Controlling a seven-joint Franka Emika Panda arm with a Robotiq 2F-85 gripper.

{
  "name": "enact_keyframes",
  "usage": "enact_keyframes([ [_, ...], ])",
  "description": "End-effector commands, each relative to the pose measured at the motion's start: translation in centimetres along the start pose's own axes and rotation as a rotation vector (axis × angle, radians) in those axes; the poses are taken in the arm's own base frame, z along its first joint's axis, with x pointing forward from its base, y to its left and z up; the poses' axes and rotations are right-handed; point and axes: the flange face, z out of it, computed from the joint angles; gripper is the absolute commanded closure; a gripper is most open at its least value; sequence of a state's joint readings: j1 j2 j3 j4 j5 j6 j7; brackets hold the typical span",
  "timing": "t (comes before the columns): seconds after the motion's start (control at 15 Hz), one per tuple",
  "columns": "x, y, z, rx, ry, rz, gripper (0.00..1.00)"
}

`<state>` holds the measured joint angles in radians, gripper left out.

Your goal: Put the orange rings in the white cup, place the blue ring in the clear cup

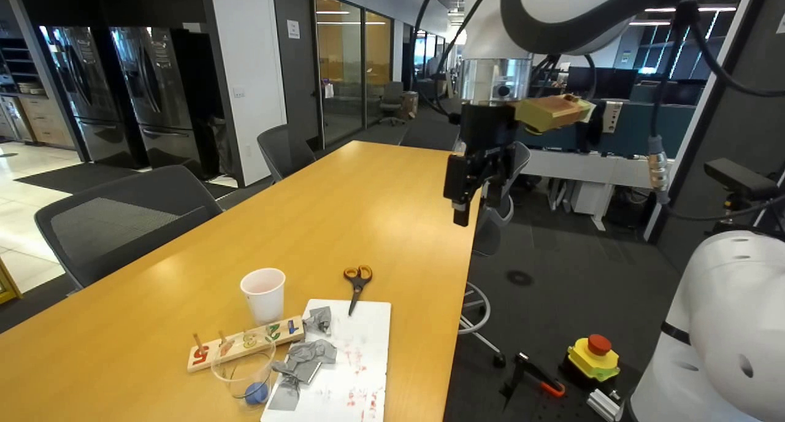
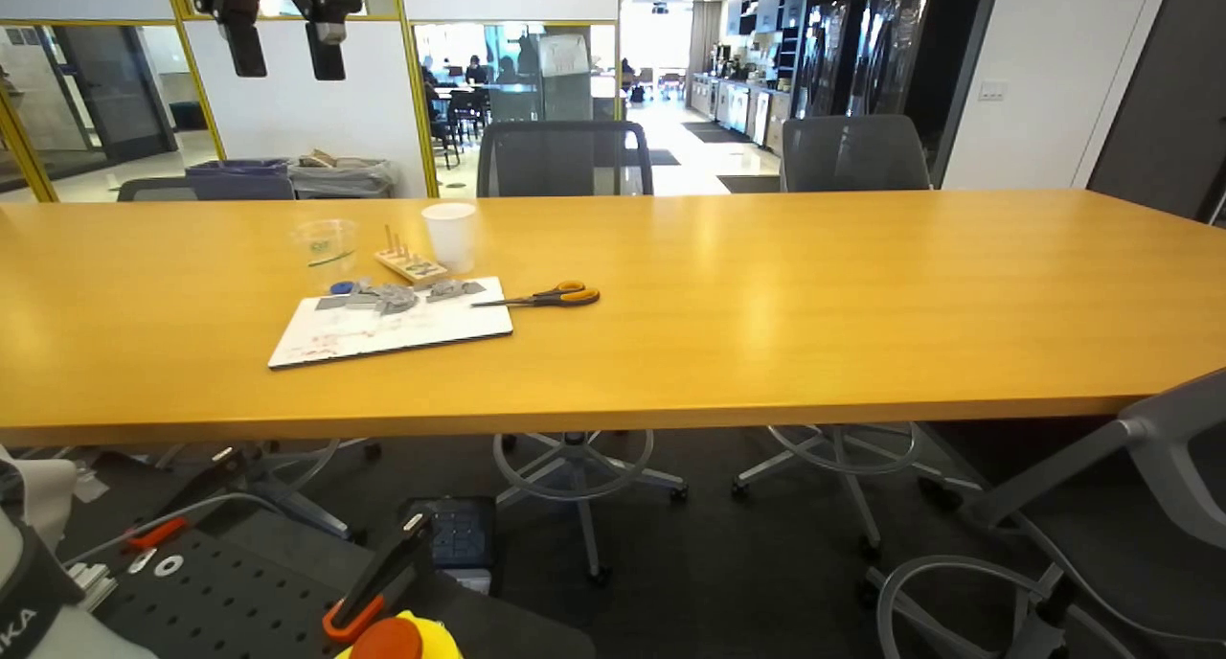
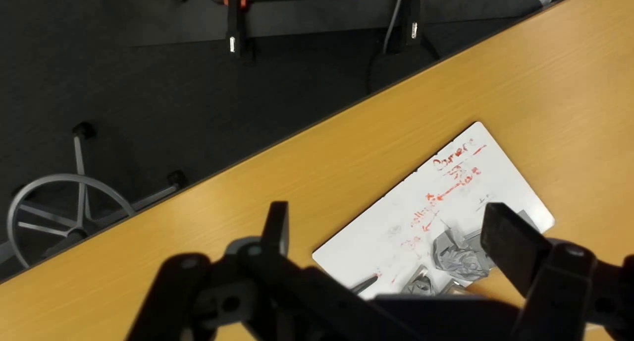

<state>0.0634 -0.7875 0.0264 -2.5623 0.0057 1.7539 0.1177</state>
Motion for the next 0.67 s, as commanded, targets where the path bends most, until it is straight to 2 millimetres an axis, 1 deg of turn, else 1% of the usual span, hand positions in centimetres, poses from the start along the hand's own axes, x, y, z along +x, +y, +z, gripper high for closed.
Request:
enact_keyframes([
  [0.0,-3.1,1.7,0.0,-0.001,0.064,-0.059,0.00],
  [0.2,-3.9,2.3,0.5,0.009,0.076,-0.105,0.00],
  [0.6,-4.3,3.2,1.3,0.023,0.076,-0.123,0.00],
])
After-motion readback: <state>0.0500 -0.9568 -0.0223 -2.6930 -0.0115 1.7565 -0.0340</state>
